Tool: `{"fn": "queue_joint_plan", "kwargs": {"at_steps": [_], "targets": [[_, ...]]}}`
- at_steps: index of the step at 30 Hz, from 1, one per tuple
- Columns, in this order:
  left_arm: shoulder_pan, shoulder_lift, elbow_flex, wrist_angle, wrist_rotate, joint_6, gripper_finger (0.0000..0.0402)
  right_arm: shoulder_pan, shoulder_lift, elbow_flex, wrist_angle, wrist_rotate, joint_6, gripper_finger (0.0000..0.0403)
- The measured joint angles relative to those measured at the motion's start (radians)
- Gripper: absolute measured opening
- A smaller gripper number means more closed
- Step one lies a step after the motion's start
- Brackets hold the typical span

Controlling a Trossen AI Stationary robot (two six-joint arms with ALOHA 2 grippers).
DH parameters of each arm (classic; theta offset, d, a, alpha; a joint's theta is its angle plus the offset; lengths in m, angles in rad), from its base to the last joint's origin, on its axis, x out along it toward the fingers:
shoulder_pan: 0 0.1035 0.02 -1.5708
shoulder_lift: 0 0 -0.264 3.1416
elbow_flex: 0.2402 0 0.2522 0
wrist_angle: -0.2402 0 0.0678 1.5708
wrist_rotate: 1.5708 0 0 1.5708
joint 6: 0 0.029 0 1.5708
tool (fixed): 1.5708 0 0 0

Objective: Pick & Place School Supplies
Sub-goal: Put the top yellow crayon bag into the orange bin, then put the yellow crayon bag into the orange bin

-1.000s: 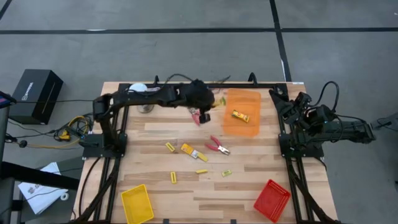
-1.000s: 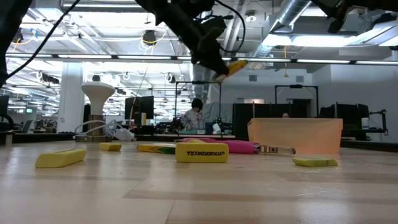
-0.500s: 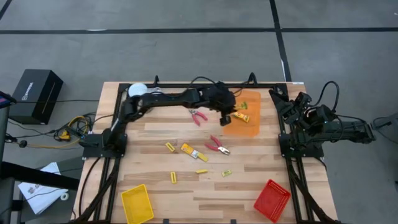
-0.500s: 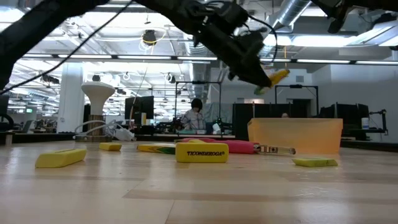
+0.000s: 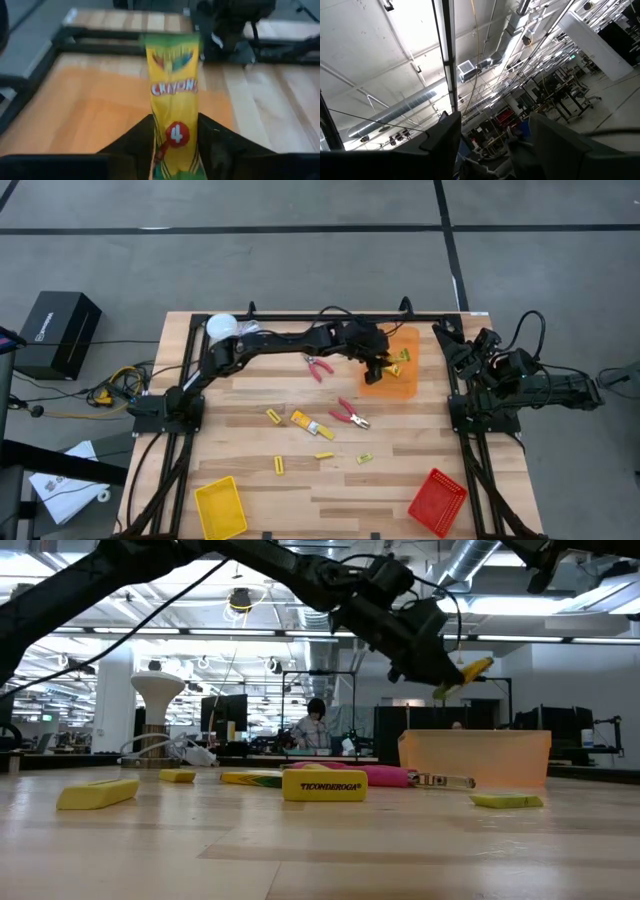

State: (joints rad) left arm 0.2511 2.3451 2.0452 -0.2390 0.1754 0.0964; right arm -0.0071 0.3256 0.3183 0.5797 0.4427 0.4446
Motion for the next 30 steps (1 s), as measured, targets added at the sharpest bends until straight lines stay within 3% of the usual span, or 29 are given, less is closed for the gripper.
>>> {"fn": "queue_joint_plan", "kwargs": {"at_steps": [5,12,15,19,24,30], "targets": [[0.005,-0.023,0.001,-0.004,-0.001,0.0,0.0172,0.0,0.0,0.0,0.0,0.0,0.0,0.0225],[0.005,-0.066,0.0,-0.046,-0.001,0.001,0.0176,0.0,0.0,0.0,0.001,0.0,0.0,0.0225],[-0.004,-0.108,0.0,-0.157,-0.002,0.044,0.0171,0.0,0.0,0.0,0.003,0.0,0.0,0.0225],[-0.019,-0.174,0.0,-0.415,-0.002,0.183,0.0163,0.0,0.0,0.0,0.003,-0.001,0.0,0.0225],[-0.025,-0.206,0.0,-0.714,0.018,0.244,0.0161,0.0,0.0,0.0,0.003,-0.006,-0.001,0.0225],[-0.076,-0.206,-0.096,-0.802,0.02,0.292,0.0162,0.0,0.0,0.0,0.004,-0.008,-0.001,0.0225]]}}
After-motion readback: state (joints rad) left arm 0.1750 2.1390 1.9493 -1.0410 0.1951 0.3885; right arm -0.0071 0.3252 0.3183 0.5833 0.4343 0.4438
